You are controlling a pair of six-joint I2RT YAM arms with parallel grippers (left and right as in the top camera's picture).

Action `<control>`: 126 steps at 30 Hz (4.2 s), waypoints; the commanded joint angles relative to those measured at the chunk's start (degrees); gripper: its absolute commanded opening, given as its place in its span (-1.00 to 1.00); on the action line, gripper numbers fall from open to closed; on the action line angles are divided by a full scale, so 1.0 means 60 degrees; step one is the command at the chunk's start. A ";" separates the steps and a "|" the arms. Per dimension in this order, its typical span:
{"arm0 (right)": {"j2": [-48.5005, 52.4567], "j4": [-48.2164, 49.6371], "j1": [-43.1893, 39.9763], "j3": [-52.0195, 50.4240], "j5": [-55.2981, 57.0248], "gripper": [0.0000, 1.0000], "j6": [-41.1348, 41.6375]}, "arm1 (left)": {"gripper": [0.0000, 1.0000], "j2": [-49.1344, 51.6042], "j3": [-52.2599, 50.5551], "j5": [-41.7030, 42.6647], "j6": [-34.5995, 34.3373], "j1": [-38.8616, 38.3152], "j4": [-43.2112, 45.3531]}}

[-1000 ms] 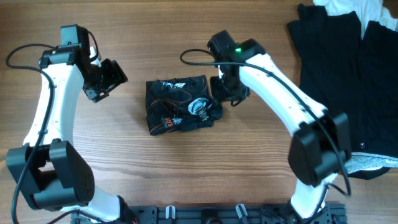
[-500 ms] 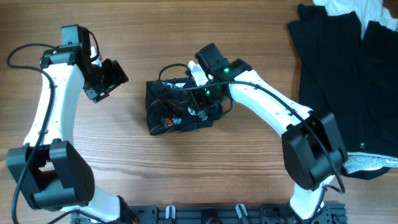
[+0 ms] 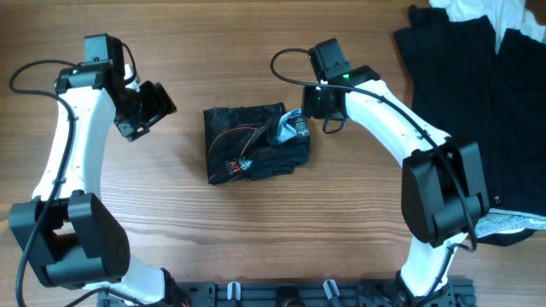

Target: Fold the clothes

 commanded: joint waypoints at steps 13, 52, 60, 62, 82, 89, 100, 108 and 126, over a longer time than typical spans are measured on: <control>-0.2076 -0.1381 0.0025 0.0131 -0.0182 0.31 -0.0852 | 0.87 0.1763 -0.1942 0.2437 0.3493 -0.2113 0.3555; -0.2076 -0.2109 -0.0514 0.0131 -0.0186 0.31 -0.0831 | -0.51 0.1534 0.0390 0.0342 0.0517 0.3978 0.4575; -0.2076 -0.2379 -0.0514 0.0131 -0.0182 0.31 -0.0841 | -0.65 0.3523 0.0390 -0.0506 0.0444 0.3209 0.4189; -0.2076 -0.2379 -0.0514 0.0131 -0.0182 0.31 -0.0841 | -0.65 0.3646 0.0390 -0.0503 0.0444 0.3209 0.3883; -0.2794 -0.4142 -0.4969 0.0237 -0.2524 0.82 -0.2601 | 1.00 0.0659 0.0408 -0.1825 0.2171 -0.1169 0.0036; -0.5359 -0.3402 -0.4269 -0.0936 -0.1413 0.82 -0.2583 | 1.00 -0.1300 -0.1020 -0.1239 0.1865 -0.0871 -0.0412; -1.2546 -0.0102 -0.3508 -0.5767 -0.0597 0.99 -0.2583 | 1.00 -1.0378 -0.6648 -0.0925 0.0900 -0.0882 0.3603; -1.2364 -0.0630 -0.3508 -0.5767 -0.0597 1.00 -0.2586 | 1.00 -1.1599 -0.6648 -0.0925 0.0900 -0.0882 0.3147; -1.8965 0.6816 -0.3570 -1.3111 -0.0776 0.99 -0.3632 | 1.00 -1.1599 -0.6648 -0.0925 0.0900 -0.0882 0.3147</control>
